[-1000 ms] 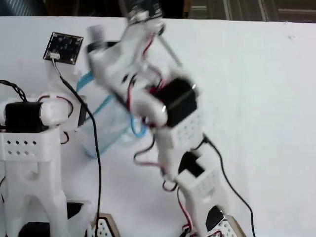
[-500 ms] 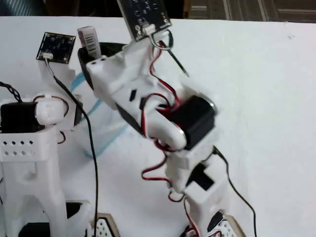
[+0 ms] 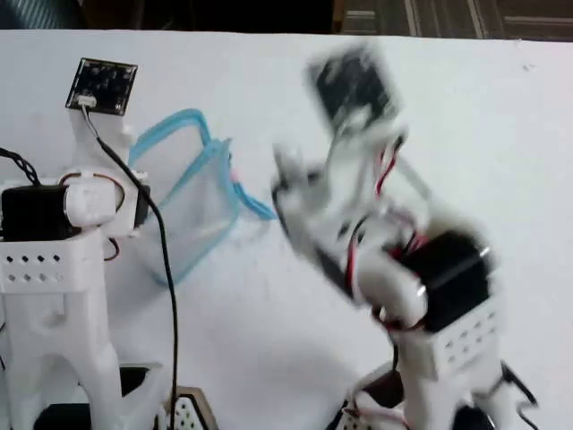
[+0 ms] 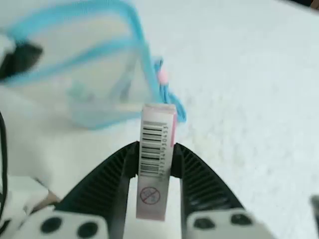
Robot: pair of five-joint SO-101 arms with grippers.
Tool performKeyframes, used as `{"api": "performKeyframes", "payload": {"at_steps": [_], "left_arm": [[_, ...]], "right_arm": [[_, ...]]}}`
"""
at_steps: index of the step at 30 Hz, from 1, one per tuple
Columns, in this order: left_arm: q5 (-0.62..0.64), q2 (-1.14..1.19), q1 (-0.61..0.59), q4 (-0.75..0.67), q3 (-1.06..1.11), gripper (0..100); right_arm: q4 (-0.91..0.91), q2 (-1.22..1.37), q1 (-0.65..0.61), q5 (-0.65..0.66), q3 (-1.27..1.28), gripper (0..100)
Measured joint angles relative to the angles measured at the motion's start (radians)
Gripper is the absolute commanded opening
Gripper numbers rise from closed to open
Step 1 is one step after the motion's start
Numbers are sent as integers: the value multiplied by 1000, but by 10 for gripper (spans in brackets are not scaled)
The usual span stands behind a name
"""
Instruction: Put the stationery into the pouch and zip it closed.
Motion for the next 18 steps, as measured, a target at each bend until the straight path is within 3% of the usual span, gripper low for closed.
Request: {"api": "performKeyframes", "payload": {"at_steps": [3,5,11,18], "left_arm": [[0,0,0,0,0,23],[0,0,0,0,0,23],[0,0,18,0,0,23],[0,0,43,-2,0,23]], "right_arm": [[-130,-175,-8,18,328,16],[-236,-224,-2,18,413,16],[-654,-222,-15,-2,456,16],[-1208,-41,-34,-66,456,16]]}}
